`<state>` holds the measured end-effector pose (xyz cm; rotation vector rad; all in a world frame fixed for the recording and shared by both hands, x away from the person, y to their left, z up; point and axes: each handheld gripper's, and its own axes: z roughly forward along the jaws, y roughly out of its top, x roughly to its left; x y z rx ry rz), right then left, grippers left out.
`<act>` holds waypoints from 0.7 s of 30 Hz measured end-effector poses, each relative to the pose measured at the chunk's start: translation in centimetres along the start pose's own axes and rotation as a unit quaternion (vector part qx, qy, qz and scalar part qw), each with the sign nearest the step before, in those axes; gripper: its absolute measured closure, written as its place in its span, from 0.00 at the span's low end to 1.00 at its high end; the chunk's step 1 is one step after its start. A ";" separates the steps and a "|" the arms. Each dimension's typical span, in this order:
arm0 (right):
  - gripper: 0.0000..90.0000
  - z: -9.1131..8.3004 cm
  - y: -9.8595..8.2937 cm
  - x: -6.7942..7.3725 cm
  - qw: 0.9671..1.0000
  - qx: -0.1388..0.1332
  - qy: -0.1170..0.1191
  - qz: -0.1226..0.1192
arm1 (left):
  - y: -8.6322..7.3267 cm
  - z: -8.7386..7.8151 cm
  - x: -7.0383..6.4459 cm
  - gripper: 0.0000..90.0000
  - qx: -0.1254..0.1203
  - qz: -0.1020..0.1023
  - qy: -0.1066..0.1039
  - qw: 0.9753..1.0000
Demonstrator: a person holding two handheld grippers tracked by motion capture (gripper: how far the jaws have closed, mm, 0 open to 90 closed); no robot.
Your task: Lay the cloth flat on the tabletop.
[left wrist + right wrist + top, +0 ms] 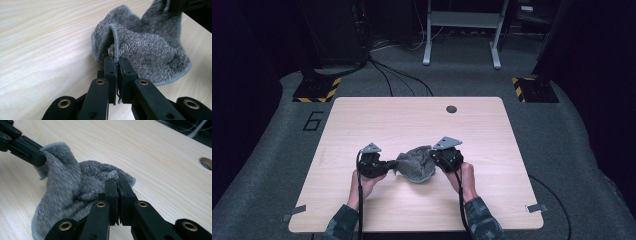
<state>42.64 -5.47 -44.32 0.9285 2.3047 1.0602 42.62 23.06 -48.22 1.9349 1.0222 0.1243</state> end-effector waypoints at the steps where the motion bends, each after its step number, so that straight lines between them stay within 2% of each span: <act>1: 0.97 -0.4 -0.2 -0.3 1.000 -0.003 -0.003 0.008 | 0.1 -0.1 0.1 0.96 -0.002 -0.001 0.002 1.000; 6: 0.97 -1.9 -1.4 -2.1 0.999 -0.020 -0.013 0.037 | 0.1 -0.2 0.4 0.96 0.003 -0.006 0.001 1.000; 7: 0.97 -2.1 -1.7 -2.3 0.999 -0.023 -0.007 0.048 | 0.1 -0.1 0.4 0.96 0.005 -0.006 0.001 1.000; 10: 0.97 -1.8 -2.1 -2.4 0.998 -0.017 -0.002 0.057 | -0.3 0.4 0.4 0.94 0.014 -0.010 -0.001 1.000; 11: 0.97 -1.6 -2.3 -2.3 0.998 -0.016 0.001 0.052 | -0.4 0.5 0.4 0.93 0.014 -0.012 -0.002 1.000; 14: 0.97 -1.1 -2.7 -1.9 0.999 -0.007 0.006 0.049 | -0.8 0.7 0.5 0.80 0.023 -0.019 -0.011 0.999; 15: 0.97 -1.0 -2.8 -1.8 0.998 -0.006 0.006 0.055 | -0.9 0.8 0.5 0.79 0.028 -0.020 -0.010 0.999; 18: 0.97 -1.1 -2.8 -1.8 0.998 -0.009 0.003 0.055 | -1.1 0.8 0.4 0.90 0.031 -0.015 -0.006 0.999; 21: 0.97 -1.3 -2.9 -2.2 0.998 -0.010 -0.001 0.063 | -1.1 0.7 0.6 0.95 0.029 -0.016 -0.008 0.999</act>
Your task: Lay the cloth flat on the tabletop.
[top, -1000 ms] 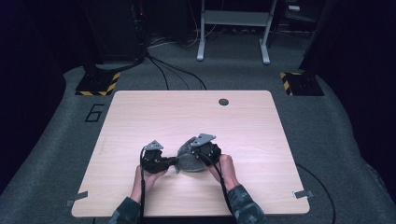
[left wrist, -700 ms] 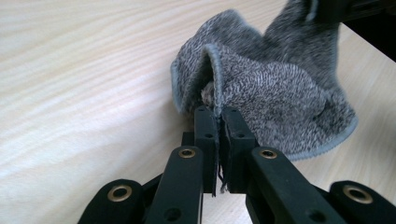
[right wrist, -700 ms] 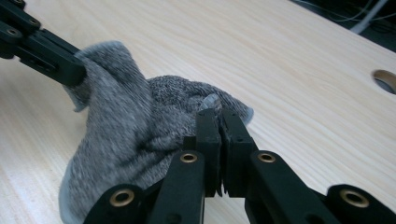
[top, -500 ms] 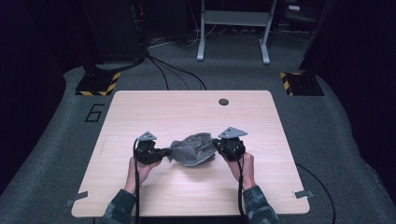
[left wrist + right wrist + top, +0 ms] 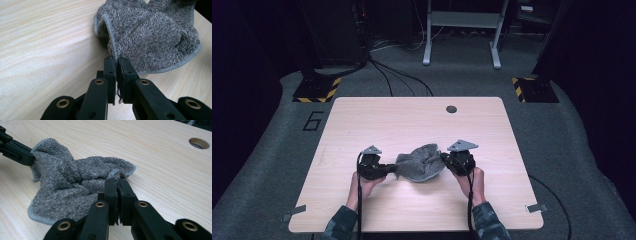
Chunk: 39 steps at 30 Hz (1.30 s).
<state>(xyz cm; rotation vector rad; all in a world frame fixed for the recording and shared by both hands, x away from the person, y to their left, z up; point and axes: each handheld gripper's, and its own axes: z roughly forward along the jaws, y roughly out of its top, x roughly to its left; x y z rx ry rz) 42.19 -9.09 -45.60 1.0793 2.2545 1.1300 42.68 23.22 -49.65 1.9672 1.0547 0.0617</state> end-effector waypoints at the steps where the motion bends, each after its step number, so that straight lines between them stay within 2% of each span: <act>1: 0.97 0.0 0.0 -0.1 1.000 -0.002 0.000 -0.001 | 0.0 0.0 0.0 0.95 0.001 -0.001 -0.004 1.000; 6: 0.97 -0.5 -0.3 -0.7 1.000 -0.003 -0.002 0.002 | 0.0 -0.1 0.1 0.97 -0.002 0.003 -0.003 1.000; 14: 0.96 -2.1 -1.5 -1.6 1.000 -0.004 -0.003 0.027 | 0.1 -0.9 0.6 0.97 0.001 0.004 -0.003 1.000; 16: 0.93 -2.7 -2.3 -1.8 0.999 0.001 0.002 0.041 | 0.0 -0.7 0.7 0.96 0.012 0.002 -0.007 1.000; 17: 0.88 -2.8 -2.9 -1.9 0.999 0.006 0.003 0.045 | -0.2 -0.6 0.8 0.96 0.016 0.001 -0.008 1.000; 18: 0.82 -3.0 -3.3 -1.9 0.999 0.010 0.003 0.053 | -0.4 -0.4 0.8 0.92 0.021 -0.005 -0.011 1.000; 19: 0.75 -3.3 -3.9 -2.1 0.998 0.017 0.003 0.060 | -0.6 -0.3 0.8 0.79 0.026 -0.011 -0.011 1.000; 20: 0.70 -3.5 -4.3 -2.3 0.997 0.016 0.007 0.069 | -0.8 -0.2 0.8 0.71 0.025 -0.013 -0.010 1.000; 21: 0.60 -3.8 -4.5 -2.5 0.997 0.013 0.010 0.078 | -0.9 -0.3 0.8 0.60 0.028 -0.017 -0.014 0.999; 22: 0.55 -4.0 -4.5 -2.7 0.996 0.016 0.015 0.083 | -1.1 -0.3 0.7 0.54 0.028 -0.019 -0.013 0.999; 23: 0.52 -4.3 -4.3 -2.8 0.996 0.015 0.020 0.088 | -1.2 -0.2 0.6 0.49 0.029 -0.020 -0.015 0.999; 24: 0.49 -4.4 -4.0 -2.9 0.997 0.011 0.026 0.078 | -1.4 -0.2 0.4 0.46 0.032 -0.024 -0.021 0.999; 25: 0.43 -4.4 -3.4 -2.9 0.996 0.018 0.037 0.078 | -1.5 -0.2 0.2 0.42 0.033 -0.025 -0.023 0.999; 28: 0.46 -3.7 -2.2 -2.9 0.997 0.035 0.030 0.059 | -1.9 0.0 -0.5 0.42 0.038 -0.022 -0.018 0.999; 30: 0.54 -2.6 -1.7 -2.9 0.997 0.059 0.026 0.052 | -2.0 0.2 -0.8 0.45 0.048 -0.021 -0.012 0.999; 33: 0.59 -2.0 -1.7 -3.0 0.996 0.069 0.029 0.051 | -2.1 0.6 -0.8 0.51 0.054 -0.021 -0.001 0.998; 34: 0.77 -1.6 -1.8 -2.8 0.995 0.071 0.040 0.054 | -2.1 1.0 -0.7 0.70 0.053 -0.023 0.007 0.998; 35: 0.77 -1.6 -1.8 -2.8 0.995 0.071 0.040 0.054 | -2.1 1.0 -0.7 0.79 0.053 -0.023 0.007 0.998; 36: 0.84 -1.6 -1.9 -2.8 0.995 0.069 0.043 0.054 | -2.1 1.2 -0.7 0.79 0.052 -0.024 0.008 0.998; 38: 0.96 -1.2 -1.8 -2.8 0.995 0.073 0.048 0.057 | -1.6 1.8 -0.9 0.97 0.063 -0.010 0.003 0.998; 39: 0.96 -1.2 -1.8 -2.8 0.995 0.073 0.048 0.057 | -1.6 1.8 -0.9 0.98 0.063 -0.010 0.003 0.998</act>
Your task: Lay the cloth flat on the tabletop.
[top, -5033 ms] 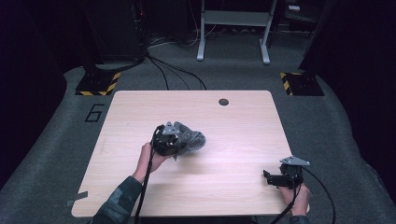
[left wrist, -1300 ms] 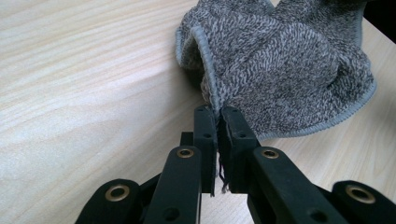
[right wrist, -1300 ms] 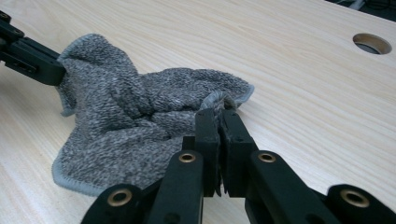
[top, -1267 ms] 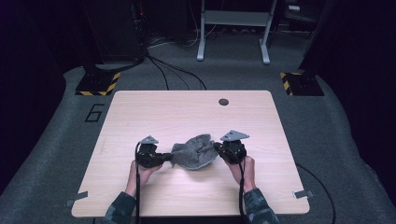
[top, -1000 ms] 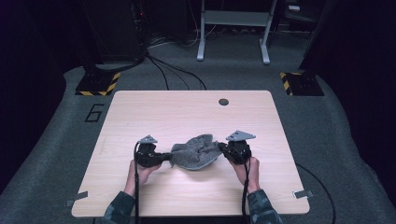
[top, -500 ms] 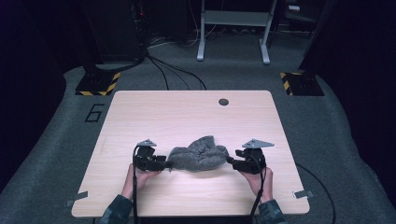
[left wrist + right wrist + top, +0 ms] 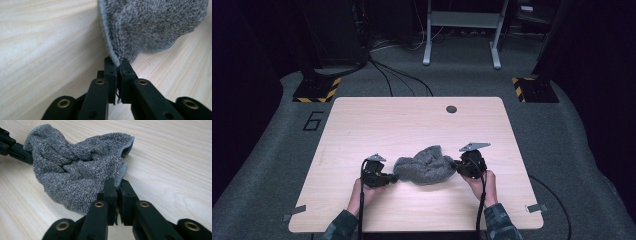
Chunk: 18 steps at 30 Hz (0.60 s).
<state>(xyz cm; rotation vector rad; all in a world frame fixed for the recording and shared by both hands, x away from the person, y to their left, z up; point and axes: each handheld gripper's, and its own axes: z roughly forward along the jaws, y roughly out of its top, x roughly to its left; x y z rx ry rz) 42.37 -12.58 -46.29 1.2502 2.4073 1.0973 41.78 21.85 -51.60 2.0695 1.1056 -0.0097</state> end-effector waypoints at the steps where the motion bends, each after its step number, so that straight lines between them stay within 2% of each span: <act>1: 0.97 0.4 0.6 -0.6 1.000 0.002 -0.004 -0.002 | 1.1 0.3 0.4 0.98 0.005 0.012 0.003 1.000; 2: 0.97 0.4 0.6 -0.6 1.000 0.002 -0.004 -0.002 | 1.1 0.3 0.4 0.99 0.005 0.012 0.003 1.000; 3: 0.98 0.7 2.3 -1.6 1.000 -0.002 -0.021 -0.008 | 3.6 0.0 1.3 0.99 -0.004 0.010 0.019 1.000; 4: 0.98 0.7 2.3 -1.6 1.000 -0.002 -0.021 -0.008 | 3.6 0.0 1.3 0.99 -0.004 0.010 0.019 1.000; 5: 0.98 0.3 5.3 -2.8 0.999 -0.016 -0.042 0.003 | 7.8 -1.6 2.5 0.99 -0.027 0.013 0.047 0.998; 6: 0.98 -0.3 7.2 -3.2 0.998 -0.029 -0.057 0.004 | 10.3 -3.0 2.9 0.99 -0.051 0.011 0.054 0.997; 7: 0.98 -1.3 9.2 -3.5 0.996 -0.052 -0.071 0.001 | 12.6 -4.7 3.0 0.99 -0.077 0.012 0.060 0.995; 8: 0.98 -2.7 11.1 -3.6 0.994 -0.078 -0.078 0.001 | 12.6 -4.7 3.0 0.99 -0.077 0.012 0.060 0.995; 9: 0.98 -4.3 12.8 -3.5 0.990 -0.108 -0.086 -0.002 | 16.0 -8.4 2.0 0.99 -0.128 0.035 0.085 0.988; 10: 0.98 -4.3 12.8 -3.5 0.990 -0.108 -0.086 -0.002 | 16.0 -8.4 2.0 0.99 -0.128 0.035 0.085 0.988; 11: 0.98 -7.2 14.9 -3.0 0.986 -0.143 -0.090 -0.002 | 17.4 -10.8 0.9 0.99 -0.133 0.063 0.089 0.985; 12: 0.98 -7.2 14.9 -3.0 0.986 -0.143 -0.090 -0.002 | 17.4 -10.8 0.9 0.99 -0.133 0.063 0.089 0.985; 13: 0.98 -8.8 15.2 -2.6 0.984 -0.154 -0.087 0.001 | 17.0 -11.5 0.3 0.99 -0.128 0.064 0.076 0.987; 15: 0.97 -8.9 14.1 -2.1 0.985 -0.152 -0.079 0.001 | 15.4 -10.8 0.4 0.98 -0.114 0.053 0.054 0.991; 16: 0.97 -8.9 14.1 -2.1 0.985 -0.152 -0.079 0.001 | 15.4 -10.8 0.4 0.98 -0.114 0.053 0.054 0.991; 17: 0.96 -8.1 12.1 -1.6 0.988 -0.134 -0.076 0.001 | 13.1 -9.3 0.7 0.98 -0.090 0.044 0.041 0.994; 18: 0.96 -7.5 10.8 -1.5 0.990 -0.124 -0.072 0.003 | 13.1 -9.3 0.7 0.98 -0.090 0.044 0.041 0.994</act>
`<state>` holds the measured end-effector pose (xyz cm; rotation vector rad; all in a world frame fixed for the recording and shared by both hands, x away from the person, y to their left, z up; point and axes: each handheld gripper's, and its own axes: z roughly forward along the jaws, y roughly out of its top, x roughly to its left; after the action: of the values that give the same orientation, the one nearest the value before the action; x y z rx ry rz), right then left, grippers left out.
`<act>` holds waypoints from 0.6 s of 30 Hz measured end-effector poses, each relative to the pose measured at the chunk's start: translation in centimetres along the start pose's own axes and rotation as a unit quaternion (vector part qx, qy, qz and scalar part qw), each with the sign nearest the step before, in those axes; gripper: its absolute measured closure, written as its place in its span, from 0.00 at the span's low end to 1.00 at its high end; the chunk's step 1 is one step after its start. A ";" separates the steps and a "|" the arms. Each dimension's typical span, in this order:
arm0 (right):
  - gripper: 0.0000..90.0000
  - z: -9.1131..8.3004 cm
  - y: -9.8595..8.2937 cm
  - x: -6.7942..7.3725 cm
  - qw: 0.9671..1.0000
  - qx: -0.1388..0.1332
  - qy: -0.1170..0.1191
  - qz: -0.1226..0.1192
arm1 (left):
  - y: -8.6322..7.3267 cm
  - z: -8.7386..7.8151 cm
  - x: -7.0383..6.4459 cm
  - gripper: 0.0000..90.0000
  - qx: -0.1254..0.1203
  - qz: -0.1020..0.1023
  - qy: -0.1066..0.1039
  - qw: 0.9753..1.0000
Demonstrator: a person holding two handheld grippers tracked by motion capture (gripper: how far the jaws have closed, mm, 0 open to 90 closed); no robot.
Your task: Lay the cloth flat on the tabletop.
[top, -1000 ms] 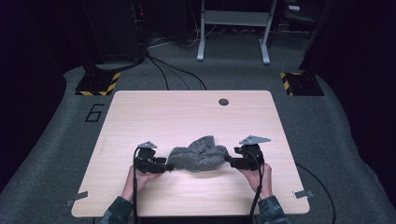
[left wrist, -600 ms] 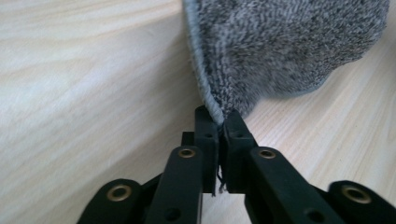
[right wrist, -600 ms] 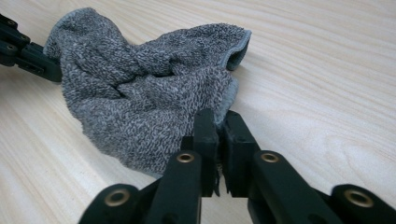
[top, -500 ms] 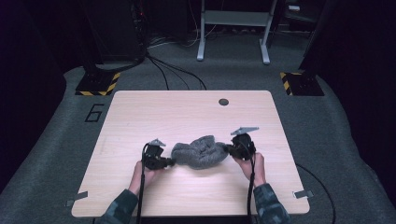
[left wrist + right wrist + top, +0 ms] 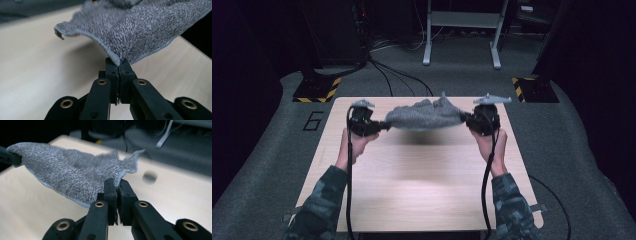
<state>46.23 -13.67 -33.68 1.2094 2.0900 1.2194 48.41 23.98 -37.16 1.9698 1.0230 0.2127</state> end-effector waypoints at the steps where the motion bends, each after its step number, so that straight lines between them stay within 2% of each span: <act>1: 0.96 0.3 -1.6 0.2 1.000 0.010 0.003 0.005 | -3.2 1.6 0.1 0.97 0.026 -0.019 -0.019 0.999; 2: 0.96 0.3 -1.6 0.2 1.000 0.010 0.003 0.005 | -3.2 1.6 0.1 0.97 0.026 -0.019 -0.019 0.999; 3: 0.95 1.3 -5.3 0.5 0.999 0.038 0.005 0.017 | -6.5 3.1 0.1 0.97 0.053 -0.042 -0.035 0.997; 5: 0.95 2.4 -9.1 0.6 0.997 0.071 0.011 0.033 | -9.5 4.2 0.0 0.96 0.074 -0.056 -0.044 0.995; 6: 0.95 2.4 -9.1 0.6 0.997 0.071 0.011 0.033 | -9.5 4.2 0.0 0.92 0.074 -0.056 -0.044 0.995; 7: 0.91 3.0 -12.4 0.7 0.994 0.101 0.016 0.048 | -12.0 4.8 -0.1 0.85 0.101 -0.072 -0.068 0.990; 8: 0.86 3.1 -13.7 0.6 0.992 0.113 0.018 0.053 | -12.0 4.8 -0.1 0.78 0.101 -0.072 -0.068 0.990; 9: 0.79 3.0 -14.7 0.6 0.991 0.120 0.021 0.062 | -13.6 4.8 -0.4 0.71 0.109 -0.078 -0.072 0.988; 10: 0.71 2.8 -15.4 0.5 0.990 0.119 0.025 0.065 | -13.6 4.8 -0.4 0.60 0.109 -0.078 -0.072 0.988; 11: 0.64 2.3 -15.8 0.3 0.990 0.116 0.026 0.074 | -14.4 4.3 -0.5 0.53 0.105 -0.085 -0.072 0.988; 12: 0.64 2.3 -15.8 0.3 0.990 0.116 0.026 0.074 | -14.4 4.3 -0.5 0.47 0.105 -0.085 -0.072 0.988; 13: 0.56 1.9 -16.0 0.1 0.991 0.107 0.026 0.077 | -14.5 3.7 -0.5 0.47 0.095 -0.090 -0.073 0.989; 14: 0.48 1.3 -15.9 -0.1 0.991 0.100 0.025 0.080 | -14.5 3.3 -0.5 0.42 0.091 -0.087 -0.072 0.989; 15: 0.41 0.9 -15.4 -0.4 0.992 0.092 0.024 0.079 | -13.9 2.4 -0.4 0.34 0.075 -0.081 -0.057 0.992; 16: 0.41 0.9 -15.4 -0.4 0.992 0.092 0.024 0.079 | -13.9 2.4 -0.4 0.33 0.075 -0.081 -0.057 0.992; 17: 0.34 1.0 -14.6 -0.6 0.993 0.092 0.014 0.067 | -13.5 2.2 -0.3 0.30 0.068 -0.082 -0.042 0.993; 18: 0.33 1.3 -14.2 -0.5 0.994 0.092 0.012 0.062 | -12.6 2.1 0.2 0.29 0.058 -0.075 -0.018 0.995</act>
<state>40.77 -16.76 -46.48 1.4312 2.2143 1.1162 42.32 26.18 -48.16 1.9811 1.1776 0.0357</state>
